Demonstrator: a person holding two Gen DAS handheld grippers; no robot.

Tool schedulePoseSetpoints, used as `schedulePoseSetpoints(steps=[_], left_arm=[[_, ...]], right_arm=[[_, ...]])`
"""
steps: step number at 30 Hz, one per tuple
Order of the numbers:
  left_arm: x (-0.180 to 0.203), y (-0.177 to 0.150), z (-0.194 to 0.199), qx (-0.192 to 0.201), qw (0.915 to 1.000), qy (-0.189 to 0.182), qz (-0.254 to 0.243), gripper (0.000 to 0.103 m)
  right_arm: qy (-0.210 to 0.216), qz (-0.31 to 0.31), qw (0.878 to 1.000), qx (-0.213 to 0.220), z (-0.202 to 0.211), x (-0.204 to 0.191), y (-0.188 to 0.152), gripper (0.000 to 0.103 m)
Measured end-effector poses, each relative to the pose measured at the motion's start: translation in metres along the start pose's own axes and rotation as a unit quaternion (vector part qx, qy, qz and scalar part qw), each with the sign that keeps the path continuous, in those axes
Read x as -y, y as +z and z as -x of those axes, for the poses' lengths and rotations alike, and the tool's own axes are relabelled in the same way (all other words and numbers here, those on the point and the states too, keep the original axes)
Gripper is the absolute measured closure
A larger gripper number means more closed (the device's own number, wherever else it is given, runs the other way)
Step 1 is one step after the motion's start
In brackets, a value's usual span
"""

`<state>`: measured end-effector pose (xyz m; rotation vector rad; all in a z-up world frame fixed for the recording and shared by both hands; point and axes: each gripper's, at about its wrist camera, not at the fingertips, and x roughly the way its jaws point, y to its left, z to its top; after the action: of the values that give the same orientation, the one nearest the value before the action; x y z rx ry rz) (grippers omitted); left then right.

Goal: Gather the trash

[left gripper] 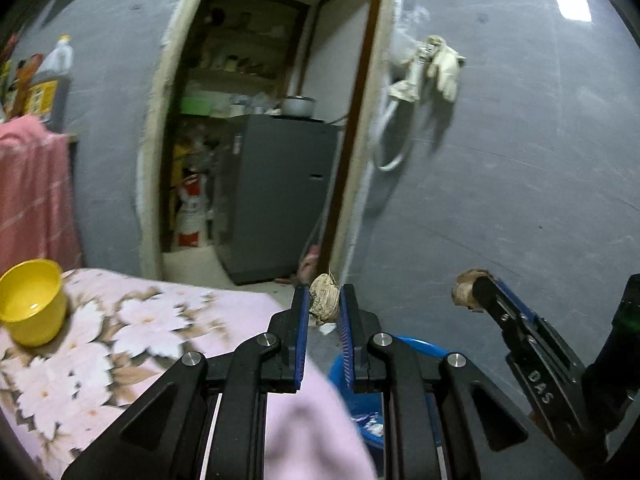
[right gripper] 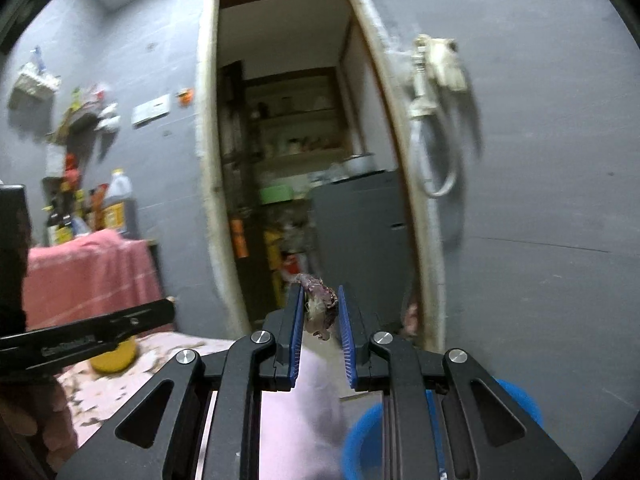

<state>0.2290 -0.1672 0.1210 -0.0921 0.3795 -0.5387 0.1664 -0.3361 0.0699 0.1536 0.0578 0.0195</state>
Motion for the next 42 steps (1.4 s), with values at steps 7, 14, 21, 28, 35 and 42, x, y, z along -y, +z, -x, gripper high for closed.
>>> schedulePoseSetpoints(steps=[7,14,21,28,35,42], left_arm=[[0.039,-0.003,-0.034,-0.027,0.9989,-0.029,-0.025,0.091],[0.064,-0.019,-0.08,-0.096,0.9932,-0.059,-0.028,0.091],[0.081,-0.04,-0.12,-0.152,0.9857,-0.065,-0.031,0.091],[0.079,-0.056,-0.158,-0.221,0.9732,-0.065,-0.004,0.086],[0.07,-0.059,-0.157,-0.212,0.9751,-0.064,0.013,0.07],[0.064,-0.056,-0.148,-0.209,0.9762,-0.05,0.026,0.07]], right_arm=[[-0.074,-0.027,0.996,-0.029,-0.005,0.037,0.0,0.088],[-0.101,-0.066,0.991,-0.057,-0.006,0.073,-0.011,0.088],[-0.117,-0.107,0.98,-0.117,-0.016,0.106,-0.028,0.087],[-0.121,-0.135,0.967,-0.177,-0.031,0.12,-0.044,0.085],[-0.125,-0.148,0.964,-0.184,-0.031,0.125,-0.045,0.073],[-0.125,-0.143,0.965,-0.178,-0.031,0.121,-0.044,0.073]])
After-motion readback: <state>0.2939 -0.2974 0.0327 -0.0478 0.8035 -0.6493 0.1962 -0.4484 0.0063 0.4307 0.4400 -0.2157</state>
